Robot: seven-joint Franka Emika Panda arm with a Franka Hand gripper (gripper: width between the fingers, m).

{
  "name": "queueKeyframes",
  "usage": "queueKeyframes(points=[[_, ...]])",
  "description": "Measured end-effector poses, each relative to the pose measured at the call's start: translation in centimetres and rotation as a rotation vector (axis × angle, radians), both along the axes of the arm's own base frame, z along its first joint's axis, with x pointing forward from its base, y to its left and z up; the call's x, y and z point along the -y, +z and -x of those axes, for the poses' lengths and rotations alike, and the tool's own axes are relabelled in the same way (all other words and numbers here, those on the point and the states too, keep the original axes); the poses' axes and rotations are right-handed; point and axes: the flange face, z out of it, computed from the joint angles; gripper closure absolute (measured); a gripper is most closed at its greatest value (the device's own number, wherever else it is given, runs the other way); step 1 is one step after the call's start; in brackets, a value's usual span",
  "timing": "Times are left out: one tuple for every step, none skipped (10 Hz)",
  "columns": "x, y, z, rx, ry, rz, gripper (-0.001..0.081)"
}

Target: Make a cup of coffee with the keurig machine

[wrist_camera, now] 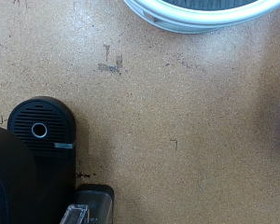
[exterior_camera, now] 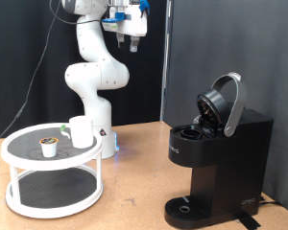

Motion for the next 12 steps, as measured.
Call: queueKeyframes(points=[[0.2,0.0,0.0,0.000,0.008,-0.003,0.0072],[1.0,0.1,0.0,0.006,0.016,-0.014,0.0072],[2.4,0.2,0.0,0.014,0.021,-0.034,0.0072],[4.2,0.3,0.1,0.020,0.017,-0.047,0.0072],[5.9,0.3,0.4,0.021,0.001,-0.051,0.0072],[7.6,0.2,0.7,0.013,-0.018,-0.047,0.0072],[9.3,0.1,0.9,0.008,-0.040,-0.042,0.0072],[10.0,0.0,0.9,0.004,-0.051,-0.045,0.0072],[9.9,-0.1,0.9,0.004,-0.049,-0.044,0.0072],[9.9,-0.1,0.9,0.002,-0.049,-0.044,0.0072],[10.2,-0.3,0.9,0.005,-0.060,-0.045,0.0072],[11.0,-0.4,1.0,0.014,-0.084,-0.046,0.0072]])
